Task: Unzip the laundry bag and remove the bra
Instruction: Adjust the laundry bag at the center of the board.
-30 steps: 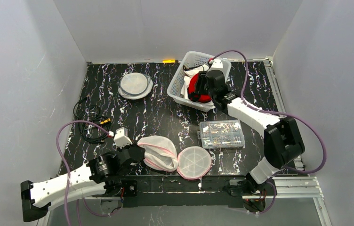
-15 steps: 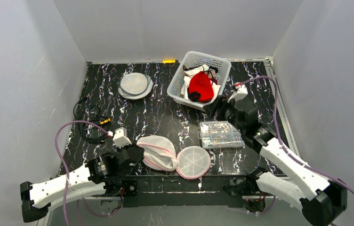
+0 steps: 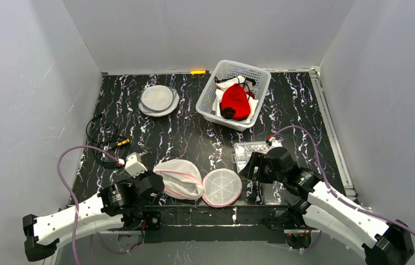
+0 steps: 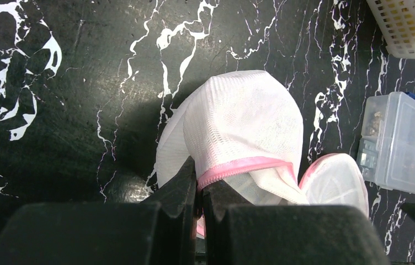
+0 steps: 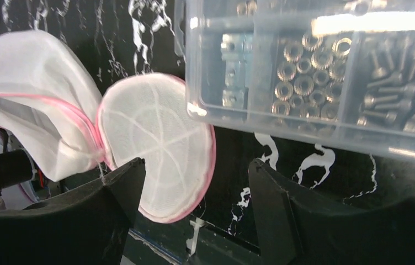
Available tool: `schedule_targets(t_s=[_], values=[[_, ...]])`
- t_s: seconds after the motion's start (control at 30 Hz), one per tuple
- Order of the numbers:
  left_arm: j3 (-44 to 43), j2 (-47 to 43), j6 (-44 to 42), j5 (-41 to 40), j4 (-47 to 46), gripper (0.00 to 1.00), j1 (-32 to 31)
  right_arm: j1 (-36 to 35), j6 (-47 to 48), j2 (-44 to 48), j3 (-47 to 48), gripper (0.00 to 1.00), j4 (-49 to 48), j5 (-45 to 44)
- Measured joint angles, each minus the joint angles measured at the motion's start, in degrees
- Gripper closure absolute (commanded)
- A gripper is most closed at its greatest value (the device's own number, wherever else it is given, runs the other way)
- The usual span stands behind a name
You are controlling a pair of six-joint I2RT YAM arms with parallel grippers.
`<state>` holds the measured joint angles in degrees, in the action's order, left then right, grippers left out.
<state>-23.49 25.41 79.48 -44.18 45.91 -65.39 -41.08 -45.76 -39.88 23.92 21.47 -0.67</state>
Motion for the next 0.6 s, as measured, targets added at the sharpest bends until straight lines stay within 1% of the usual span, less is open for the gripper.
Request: schedule_targets(t_s=[0.2,0.33,0.4,0.43,0.6], values=[[0.0,-0.6,1.3,0.0,1.2,1.00,0.0,-5.6,-5.5,-5.0,-3.3,0.23,-1.4,0.0],[0.0,0.0,1.6,0.0,1.5,1.00,0.0,-8.8,-9.3,-7.1,-5.5,0.26,-4.3,-0.5],[0.0,0.4,1.8,0.0,1.5,1.00,0.0,-9.6,-11.6,-7.3,-6.8,0.32,-7.2,-0.7],[0.0,0.6,2.0,0.1,1.5,1.00,0.0,-9.9,-12.6,-7.4,-7.4,0.37,-8.8,-0.8],[0.0,1.4,2.2,0.3,1.5,1.00,0.0,-11.7,-16.4,-9.7,-9.3,0.67,-15.3,-2.0]])
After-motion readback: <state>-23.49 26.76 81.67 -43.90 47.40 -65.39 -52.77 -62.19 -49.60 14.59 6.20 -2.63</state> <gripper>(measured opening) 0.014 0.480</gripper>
